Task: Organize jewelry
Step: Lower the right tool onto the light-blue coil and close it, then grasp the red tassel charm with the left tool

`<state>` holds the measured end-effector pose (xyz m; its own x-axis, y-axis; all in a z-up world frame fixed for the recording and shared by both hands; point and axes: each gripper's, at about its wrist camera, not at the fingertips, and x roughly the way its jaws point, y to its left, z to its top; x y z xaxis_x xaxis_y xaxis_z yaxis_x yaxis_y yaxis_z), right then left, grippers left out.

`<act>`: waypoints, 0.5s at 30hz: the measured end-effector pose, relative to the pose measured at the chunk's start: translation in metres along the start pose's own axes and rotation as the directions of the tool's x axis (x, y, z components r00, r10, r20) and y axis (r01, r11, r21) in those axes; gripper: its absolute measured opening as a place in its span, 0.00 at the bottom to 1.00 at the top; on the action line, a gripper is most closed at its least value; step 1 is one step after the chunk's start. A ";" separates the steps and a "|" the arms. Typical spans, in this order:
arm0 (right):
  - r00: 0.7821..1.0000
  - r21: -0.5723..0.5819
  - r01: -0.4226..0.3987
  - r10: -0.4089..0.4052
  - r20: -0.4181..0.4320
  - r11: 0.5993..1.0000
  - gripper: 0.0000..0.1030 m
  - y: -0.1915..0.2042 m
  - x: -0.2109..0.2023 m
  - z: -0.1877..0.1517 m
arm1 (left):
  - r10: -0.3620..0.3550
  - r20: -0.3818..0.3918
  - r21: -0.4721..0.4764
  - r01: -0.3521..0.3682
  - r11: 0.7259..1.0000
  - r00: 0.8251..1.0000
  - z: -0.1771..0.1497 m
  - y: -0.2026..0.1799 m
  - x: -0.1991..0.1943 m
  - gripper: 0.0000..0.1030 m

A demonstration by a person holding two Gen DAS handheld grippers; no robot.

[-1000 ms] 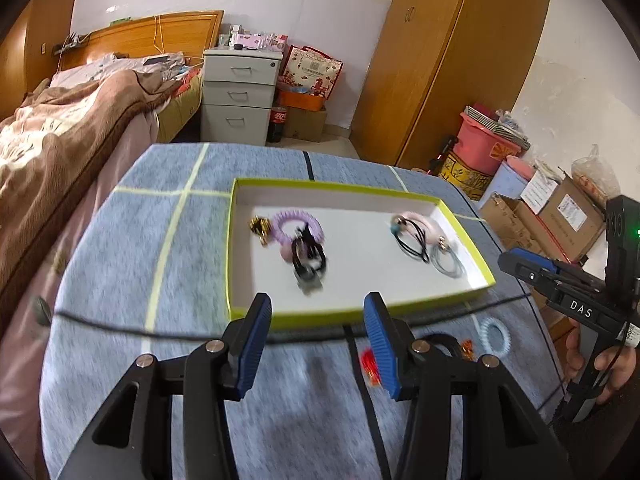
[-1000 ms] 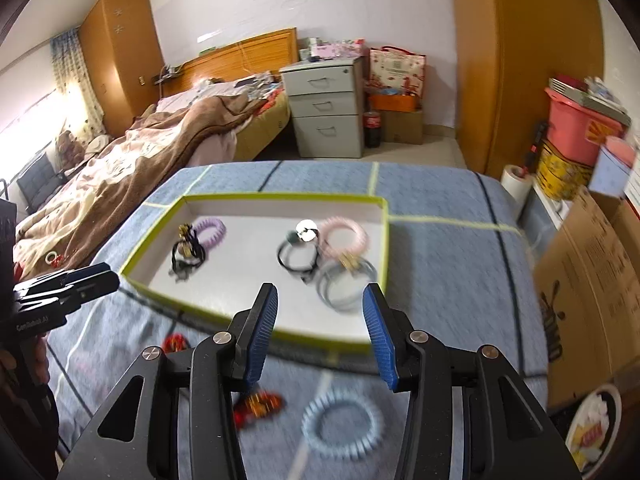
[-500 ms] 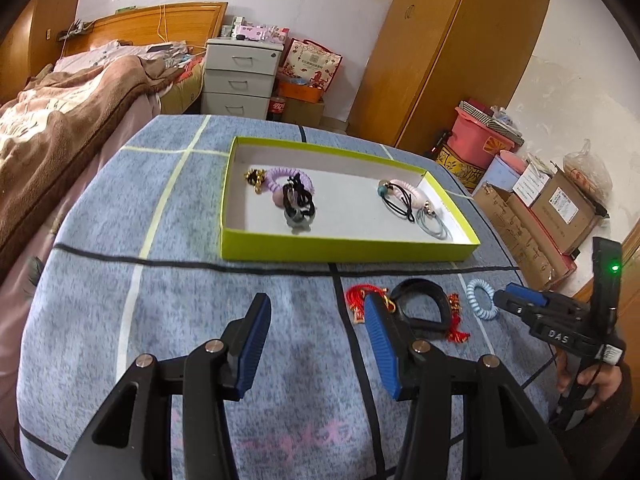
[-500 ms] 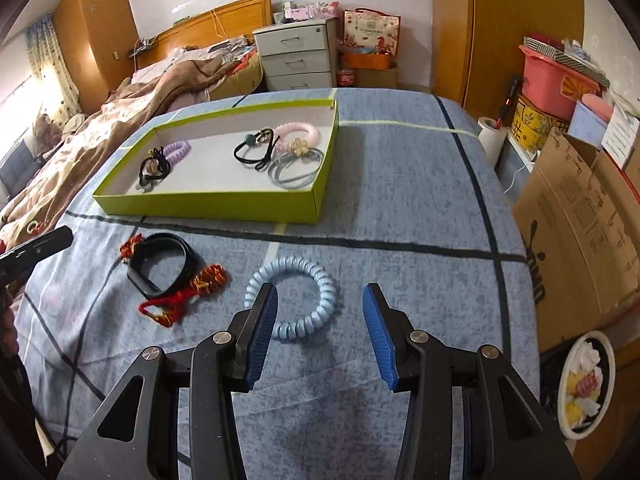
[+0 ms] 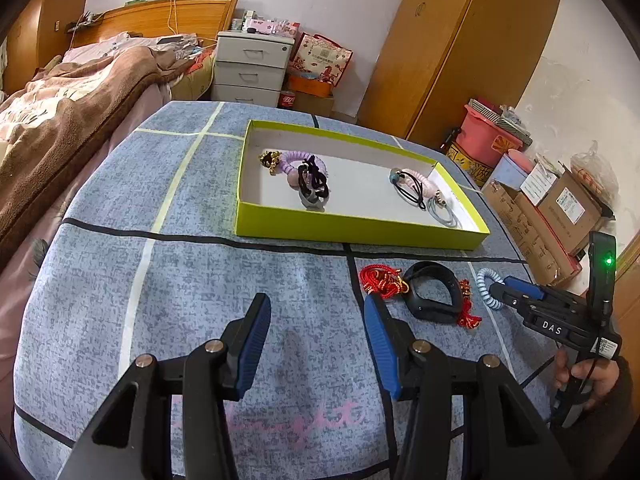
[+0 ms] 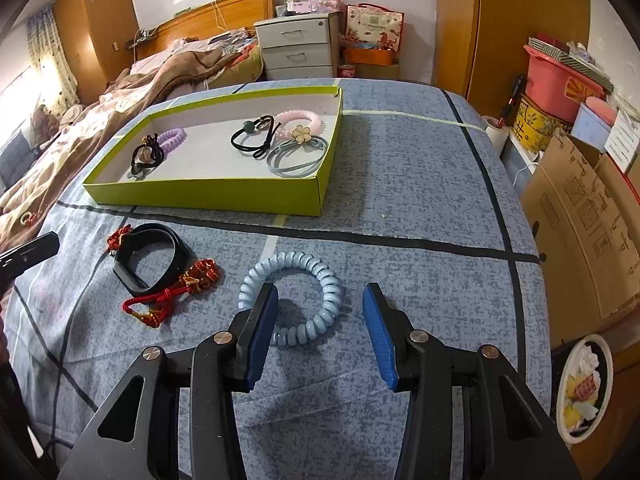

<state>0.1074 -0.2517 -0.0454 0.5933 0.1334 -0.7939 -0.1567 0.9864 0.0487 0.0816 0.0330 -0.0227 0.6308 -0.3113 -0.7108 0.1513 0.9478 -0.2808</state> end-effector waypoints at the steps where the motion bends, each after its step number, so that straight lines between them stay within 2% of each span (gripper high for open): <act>1: 1.000 -0.008 0.011 -0.011 0.000 1.000 0.35 0.001 0.000 0.000 | 0.001 -0.001 0.003 -0.001 1.000 1.000 0.000 0.000 0.000 0.49; 3: 0.999 -0.029 0.045 -0.045 0.004 0.999 0.27 0.003 0.000 -0.002 | 0.001 -0.003 0.001 -0.001 1.000 1.000 0.000 0.000 0.001 0.49; 5: 1.000 -0.030 0.027 -0.027 0.003 0.999 0.18 0.003 -0.001 -0.002 | 0.001 -0.006 0.003 -0.001 1.000 1.000 0.000 -0.001 0.003 0.49; 8: 1.000 -0.044 0.024 -0.024 0.000 0.999 0.11 0.003 -0.001 -0.002 | -0.001 -0.014 0.002 0.001 1.000 1.000 0.001 -0.002 0.006 0.49; 15: 1.000 -0.023 0.017 -0.017 0.010 1.000 0.09 -0.002 -0.005 -0.004 | 0.000 -0.026 0.011 0.000 1.000 1.000 0.001 -0.006 0.009 0.49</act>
<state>0.1016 -0.2545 -0.0443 0.6040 0.1176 -0.7883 -0.1642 0.9862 0.0214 0.0871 0.0242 -0.0271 0.6111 -0.3131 -0.7270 0.1600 0.9484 -0.2739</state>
